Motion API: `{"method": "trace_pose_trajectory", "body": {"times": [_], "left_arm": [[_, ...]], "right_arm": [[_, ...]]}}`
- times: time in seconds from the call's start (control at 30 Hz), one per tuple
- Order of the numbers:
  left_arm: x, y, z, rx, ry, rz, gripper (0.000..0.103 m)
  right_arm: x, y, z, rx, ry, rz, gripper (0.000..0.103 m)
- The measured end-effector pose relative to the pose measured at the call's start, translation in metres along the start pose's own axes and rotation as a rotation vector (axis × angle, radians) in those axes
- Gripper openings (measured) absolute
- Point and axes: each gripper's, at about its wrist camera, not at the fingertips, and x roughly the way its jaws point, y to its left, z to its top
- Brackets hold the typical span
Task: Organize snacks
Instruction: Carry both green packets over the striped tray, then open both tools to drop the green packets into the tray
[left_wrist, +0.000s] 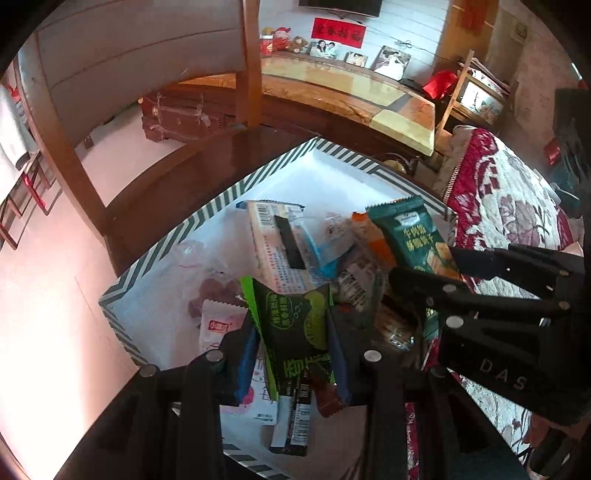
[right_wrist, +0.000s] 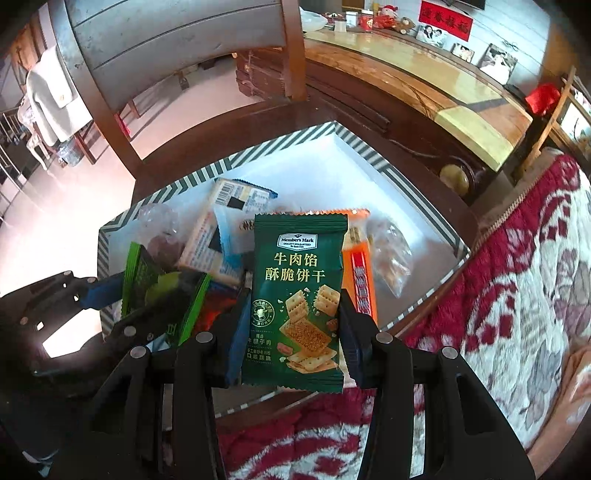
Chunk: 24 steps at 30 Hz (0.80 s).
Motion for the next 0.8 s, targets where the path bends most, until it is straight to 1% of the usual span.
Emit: {"method": "trace_pose_trajectory", "body": {"times": [0.1, 0.13, 0.2, 0.27, 0.3, 0.37, 0.47, 0.67, 0.8], "left_arm": [[0.001, 0.002, 0.0, -0.012, 0.002, 0.01, 0.038], [0.002, 0.003, 0.0, -0.016, 0.003, 0.014, 0.038], [0.002, 0.005, 0.0, -0.025, 0.007, 0.024, 0.042], [0.002, 0.006, 0.0, -0.032, 0.01, 0.031, 0.055], [0.001, 0.007, 0.0, -0.034, 0.006, 0.035, 0.059], [-0.001, 0.007, 0.0, -0.035, -0.003, 0.045, 0.074], [-0.007, 0.006, -0.002, -0.035, -0.021, 0.056, 0.082], [-0.02, -0.006, -0.007, -0.005, -0.057, 0.083, 0.092], [-0.029, -0.017, -0.015, 0.025, -0.084, 0.091, 0.095]], "right_arm": [[0.002, 0.0, 0.003, 0.013, -0.013, 0.018, 0.048], [0.002, 0.0, 0.003, 0.016, -0.018, 0.023, 0.049], [0.0, 0.001, 0.003, 0.012, -0.03, 0.026, 0.049], [-0.003, 0.002, 0.001, 0.007, -0.042, 0.018, 0.049], [-0.006, 0.001, 0.001, 0.011, -0.047, 0.013, 0.049], [-0.011, -0.002, -0.001, 0.027, -0.055, 0.01, 0.049], [-0.022, -0.009, -0.008, 0.058, -0.073, 0.004, 0.049], [-0.043, -0.019, -0.038, 0.1, -0.128, -0.044, 0.049], [-0.053, -0.024, -0.059, 0.13, -0.157, -0.063, 0.049]]}}
